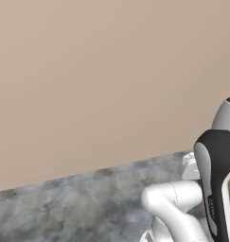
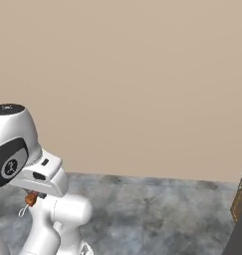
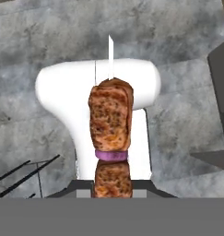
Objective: Store the kebab skewer in the freezer for long-term storage. Close the freezer door after placing the cooked food.
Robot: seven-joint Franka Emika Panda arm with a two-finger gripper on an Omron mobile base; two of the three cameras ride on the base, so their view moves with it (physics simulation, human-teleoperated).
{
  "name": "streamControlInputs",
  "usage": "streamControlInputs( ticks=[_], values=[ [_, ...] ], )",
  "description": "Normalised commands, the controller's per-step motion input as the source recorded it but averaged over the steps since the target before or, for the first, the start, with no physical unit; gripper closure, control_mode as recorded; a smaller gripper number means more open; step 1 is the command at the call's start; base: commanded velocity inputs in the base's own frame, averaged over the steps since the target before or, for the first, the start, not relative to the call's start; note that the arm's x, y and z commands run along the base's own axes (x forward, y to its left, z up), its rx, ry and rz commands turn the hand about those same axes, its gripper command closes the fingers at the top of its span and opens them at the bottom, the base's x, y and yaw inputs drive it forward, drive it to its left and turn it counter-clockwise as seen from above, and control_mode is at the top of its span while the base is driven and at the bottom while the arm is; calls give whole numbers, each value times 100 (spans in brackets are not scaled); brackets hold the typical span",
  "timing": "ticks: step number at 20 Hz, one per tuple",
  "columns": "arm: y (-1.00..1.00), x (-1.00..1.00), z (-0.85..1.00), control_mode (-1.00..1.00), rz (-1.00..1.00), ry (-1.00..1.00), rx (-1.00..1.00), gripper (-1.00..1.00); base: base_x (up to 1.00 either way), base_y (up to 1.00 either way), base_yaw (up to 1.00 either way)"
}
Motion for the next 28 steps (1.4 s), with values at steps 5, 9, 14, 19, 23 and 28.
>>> streamControlInputs(
  ticks=[5, 9, 14, 19, 23, 28],
  values=[
    [0, 0, 0, 100, 0, 0, 0, 100, 76, -4, -55],
    [0, 0, 0, 100, 0, 0, 0, 100, 20, 0, -65],
    [0, 0, 0, 100, 0, 0, 0, 100, -13, -14, -76],
    [0, 0, 0, 100, 0, 0, 0, 100, -6, -25, -84],
    [0, 0, 0, 100, 0, 0, 0, 100, 0, -9, -86],
    [0, 0, 0, 100, 0, 0, 0, 100, 1, 0, -78]
  ],
)
